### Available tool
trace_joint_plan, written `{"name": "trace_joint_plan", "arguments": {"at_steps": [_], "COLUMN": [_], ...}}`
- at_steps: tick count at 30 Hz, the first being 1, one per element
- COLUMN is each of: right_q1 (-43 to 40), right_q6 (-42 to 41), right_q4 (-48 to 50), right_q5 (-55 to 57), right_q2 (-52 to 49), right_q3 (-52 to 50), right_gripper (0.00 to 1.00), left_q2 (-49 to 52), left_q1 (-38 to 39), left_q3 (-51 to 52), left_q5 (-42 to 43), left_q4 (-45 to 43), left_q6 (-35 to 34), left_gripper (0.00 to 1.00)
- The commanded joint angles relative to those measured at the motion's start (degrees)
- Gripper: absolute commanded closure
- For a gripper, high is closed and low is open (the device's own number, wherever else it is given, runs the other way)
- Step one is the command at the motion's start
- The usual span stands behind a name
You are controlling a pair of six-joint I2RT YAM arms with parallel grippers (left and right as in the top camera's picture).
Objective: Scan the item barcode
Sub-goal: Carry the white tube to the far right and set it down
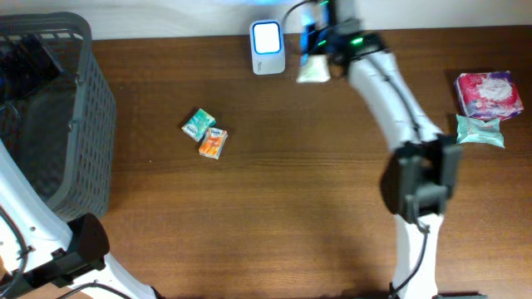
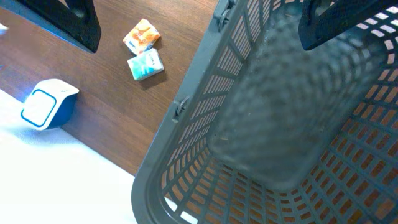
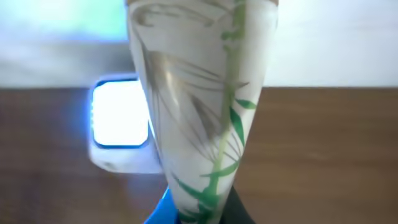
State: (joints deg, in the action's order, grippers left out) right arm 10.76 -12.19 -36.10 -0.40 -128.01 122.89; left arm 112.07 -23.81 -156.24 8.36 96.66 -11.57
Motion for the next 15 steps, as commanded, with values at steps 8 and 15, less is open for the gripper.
{"name": "trace_joint_plan", "arguments": {"at_steps": [8, 15], "right_q1": [-32.96, -42.49], "right_q6": [-40.39, -40.41], "right_q4": [-32.98, -37.73], "right_q5": [17.18, 17.20], "right_q2": [4.57, 1.88], "right_q3": [0.24, -4.94], "right_gripper": [0.96, 0.96], "left_q2": [-1.09, -1.09], "left_q1": [-0.37, -0.37], "left_q3": [0.00, 0.00], "left_q5": [0.24, 0.24], "left_q4": [0.04, 0.04], "left_q6": [0.55, 0.55], "left_gripper": [0.01, 0.01]}}
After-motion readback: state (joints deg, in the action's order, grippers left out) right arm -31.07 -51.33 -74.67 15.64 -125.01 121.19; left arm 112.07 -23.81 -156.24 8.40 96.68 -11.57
